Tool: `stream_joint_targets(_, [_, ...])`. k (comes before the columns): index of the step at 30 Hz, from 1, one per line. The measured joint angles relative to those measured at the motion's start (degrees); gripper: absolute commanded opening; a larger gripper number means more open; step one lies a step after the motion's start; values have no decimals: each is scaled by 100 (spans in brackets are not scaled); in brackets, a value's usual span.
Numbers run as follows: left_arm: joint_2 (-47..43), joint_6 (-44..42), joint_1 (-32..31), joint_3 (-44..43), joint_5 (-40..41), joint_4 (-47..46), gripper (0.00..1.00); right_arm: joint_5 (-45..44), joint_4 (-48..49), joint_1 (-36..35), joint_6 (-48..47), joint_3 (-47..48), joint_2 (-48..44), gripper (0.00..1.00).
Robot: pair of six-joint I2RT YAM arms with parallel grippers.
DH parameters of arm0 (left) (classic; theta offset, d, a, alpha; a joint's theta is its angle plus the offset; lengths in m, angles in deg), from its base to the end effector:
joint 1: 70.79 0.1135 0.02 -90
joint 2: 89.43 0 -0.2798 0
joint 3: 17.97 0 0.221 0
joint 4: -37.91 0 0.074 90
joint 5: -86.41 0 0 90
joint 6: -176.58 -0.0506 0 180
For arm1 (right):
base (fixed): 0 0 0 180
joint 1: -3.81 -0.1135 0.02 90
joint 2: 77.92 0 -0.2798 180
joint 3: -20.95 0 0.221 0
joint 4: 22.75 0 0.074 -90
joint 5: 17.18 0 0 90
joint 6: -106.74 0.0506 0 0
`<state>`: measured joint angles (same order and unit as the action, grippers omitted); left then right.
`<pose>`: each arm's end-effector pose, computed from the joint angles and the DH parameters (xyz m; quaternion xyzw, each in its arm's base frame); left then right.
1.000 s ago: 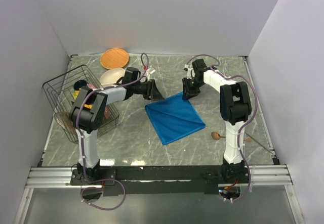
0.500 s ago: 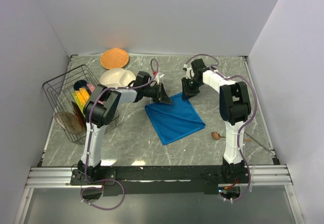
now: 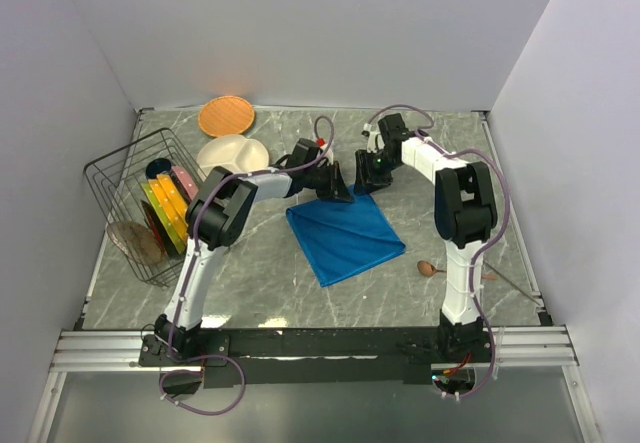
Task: Fold the napkin into a case and place the utensils inside
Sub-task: Smooth out the top corner of the square-folded napkin at the center of the board.
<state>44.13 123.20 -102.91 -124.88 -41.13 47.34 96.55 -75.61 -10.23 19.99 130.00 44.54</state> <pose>0.4093 -0.2933 0.1499 0.1126 0.8490 -0.4791 0.1924 0.4157 0.1249 0.1882 -0.1321 0.9495 0.2292 0.1687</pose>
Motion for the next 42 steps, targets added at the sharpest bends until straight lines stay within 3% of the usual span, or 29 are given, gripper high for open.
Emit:
stream_joint_targets(4, [92, 17, 35, -11, 44, 125, 1, 673, 103, 109, 282, -372, -409, 76])
stream_joint_targets(10, [96, 17, 39, -15, 39, 133, 1, 2507, 1403, 240, 1749, -2249, -1875, 88])
stream_joint_targets(17, [107, 17, 44, -15, 22, 125, 1, 3773, 3034, -153, 2973, -3733, -1993, 88])
stream_joint_targets(24, [131, 2, 55, -48, -33, 149, 1, 4041, 3801, -177, 3235, -4006, -1447, 88])
stream_joint_targets(42, [216, -96, 160, -107, -278, 127, 1, 4468, 3368, 501, 2120, -4350, -1217, 88])
